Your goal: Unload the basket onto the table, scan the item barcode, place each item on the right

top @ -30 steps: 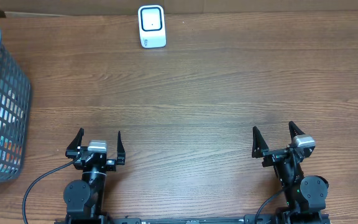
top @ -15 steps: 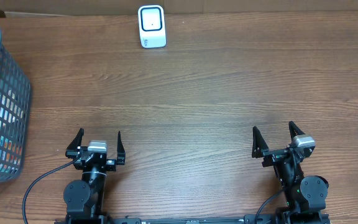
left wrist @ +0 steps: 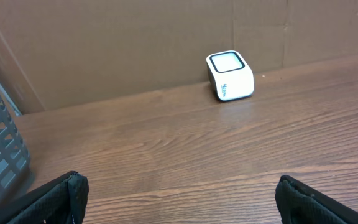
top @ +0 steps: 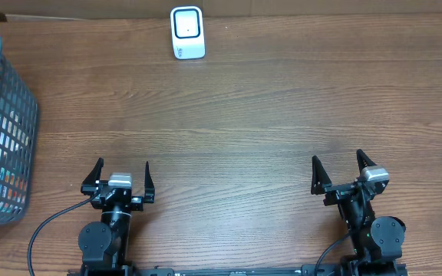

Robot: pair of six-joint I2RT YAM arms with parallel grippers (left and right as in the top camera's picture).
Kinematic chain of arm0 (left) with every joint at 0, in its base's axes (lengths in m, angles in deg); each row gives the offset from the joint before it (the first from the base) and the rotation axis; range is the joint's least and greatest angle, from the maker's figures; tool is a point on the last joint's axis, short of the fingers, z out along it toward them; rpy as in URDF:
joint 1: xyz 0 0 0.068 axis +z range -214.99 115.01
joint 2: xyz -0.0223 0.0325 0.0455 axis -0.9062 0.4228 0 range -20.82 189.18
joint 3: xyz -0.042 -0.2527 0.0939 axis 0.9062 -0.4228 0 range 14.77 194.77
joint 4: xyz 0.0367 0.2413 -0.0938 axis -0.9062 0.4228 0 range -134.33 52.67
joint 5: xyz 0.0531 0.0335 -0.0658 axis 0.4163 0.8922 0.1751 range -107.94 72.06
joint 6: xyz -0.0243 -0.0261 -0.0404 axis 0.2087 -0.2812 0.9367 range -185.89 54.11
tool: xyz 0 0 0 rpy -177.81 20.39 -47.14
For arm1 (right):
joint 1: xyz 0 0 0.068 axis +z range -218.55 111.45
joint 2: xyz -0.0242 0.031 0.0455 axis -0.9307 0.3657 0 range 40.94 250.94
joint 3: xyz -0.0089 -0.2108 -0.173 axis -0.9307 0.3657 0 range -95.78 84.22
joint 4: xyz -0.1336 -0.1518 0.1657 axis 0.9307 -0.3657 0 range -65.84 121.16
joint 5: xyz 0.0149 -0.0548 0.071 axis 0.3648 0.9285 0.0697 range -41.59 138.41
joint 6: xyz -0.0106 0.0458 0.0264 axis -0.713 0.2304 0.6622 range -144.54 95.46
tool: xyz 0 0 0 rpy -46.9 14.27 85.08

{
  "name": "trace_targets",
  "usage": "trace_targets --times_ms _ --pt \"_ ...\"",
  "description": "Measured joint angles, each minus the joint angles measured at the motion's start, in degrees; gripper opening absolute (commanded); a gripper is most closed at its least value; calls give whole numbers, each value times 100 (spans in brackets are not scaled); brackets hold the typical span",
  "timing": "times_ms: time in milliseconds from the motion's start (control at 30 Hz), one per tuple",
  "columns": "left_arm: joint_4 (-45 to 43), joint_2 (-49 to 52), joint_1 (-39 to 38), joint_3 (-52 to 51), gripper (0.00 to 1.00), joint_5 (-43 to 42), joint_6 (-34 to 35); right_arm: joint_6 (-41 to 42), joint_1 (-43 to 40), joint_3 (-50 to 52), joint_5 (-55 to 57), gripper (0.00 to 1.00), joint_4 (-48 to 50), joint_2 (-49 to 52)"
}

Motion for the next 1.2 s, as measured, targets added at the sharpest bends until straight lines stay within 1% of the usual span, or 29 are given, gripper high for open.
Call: trace_targets --times_ms 500,733,900,1033,1200 --pt "2 0 0 0 100 -2 4 2 0 0 0 100 -2 0" --pt "-4 0 0 0 100 -7 557 0 0 0 0 100 -2 0" --pt "68 4 0 52 100 -103 796 -2 0 0 0 100 0 0" --pt "361 234 0 450 100 -177 935 2 -2 0 -2 100 -2 0" --pt "678 1145 0 1368 100 -310 979 0 -2 0 2 100 -7 0"
